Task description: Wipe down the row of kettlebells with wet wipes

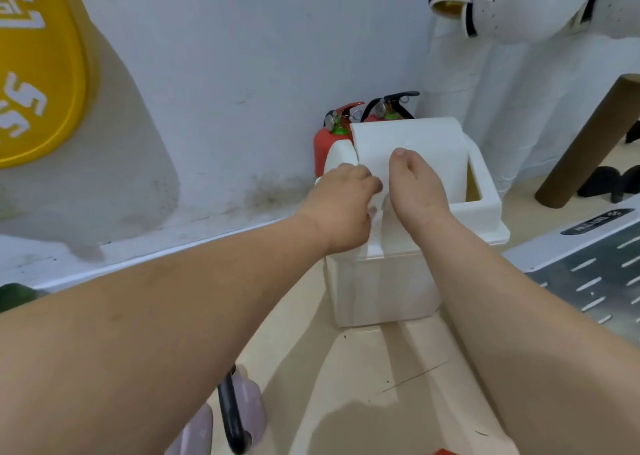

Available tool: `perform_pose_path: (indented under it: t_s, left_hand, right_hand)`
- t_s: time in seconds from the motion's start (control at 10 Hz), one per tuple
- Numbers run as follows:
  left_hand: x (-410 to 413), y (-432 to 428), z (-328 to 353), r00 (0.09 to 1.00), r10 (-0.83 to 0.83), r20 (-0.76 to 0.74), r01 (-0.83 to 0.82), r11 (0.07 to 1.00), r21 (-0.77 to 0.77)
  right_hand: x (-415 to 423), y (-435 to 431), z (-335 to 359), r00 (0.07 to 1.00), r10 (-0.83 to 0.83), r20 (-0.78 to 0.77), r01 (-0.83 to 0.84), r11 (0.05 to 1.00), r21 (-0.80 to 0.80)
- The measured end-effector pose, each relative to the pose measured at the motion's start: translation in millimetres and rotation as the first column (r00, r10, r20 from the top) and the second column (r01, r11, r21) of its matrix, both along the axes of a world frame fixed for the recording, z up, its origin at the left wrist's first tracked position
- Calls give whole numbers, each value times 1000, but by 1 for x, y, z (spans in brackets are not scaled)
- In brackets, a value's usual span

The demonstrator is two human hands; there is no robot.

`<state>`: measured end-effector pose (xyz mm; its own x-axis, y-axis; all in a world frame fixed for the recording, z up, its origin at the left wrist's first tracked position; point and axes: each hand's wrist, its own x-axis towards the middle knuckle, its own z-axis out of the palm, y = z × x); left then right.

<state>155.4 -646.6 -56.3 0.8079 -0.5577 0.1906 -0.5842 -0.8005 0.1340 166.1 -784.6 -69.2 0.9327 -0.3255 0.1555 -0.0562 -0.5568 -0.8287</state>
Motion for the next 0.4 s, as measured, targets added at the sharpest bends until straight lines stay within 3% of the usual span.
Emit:
perform_pose_path:
  t_s: [0.1,0.2,0.3,0.4]
  left_hand:
    - [2,20,-4,995,101,-3,-101,992,-81]
    - [0,36,-9,976,182,-119,-201,963,-178]
    - [-4,44,-10,969,200,-146,-227,953,-202]
    - [-17,62,-9,966,204,-161,-240,939,-246]
  right_hand:
    - [8,4,-3,995,8,-97,-31,969,-246]
    - [14,13,0,964,-21,-266,-88,916,-391]
    - [14,22,5,954,-72,-292,-52,917,-397]
    - [11,40,19,979,-102,-178,8,886,-464]
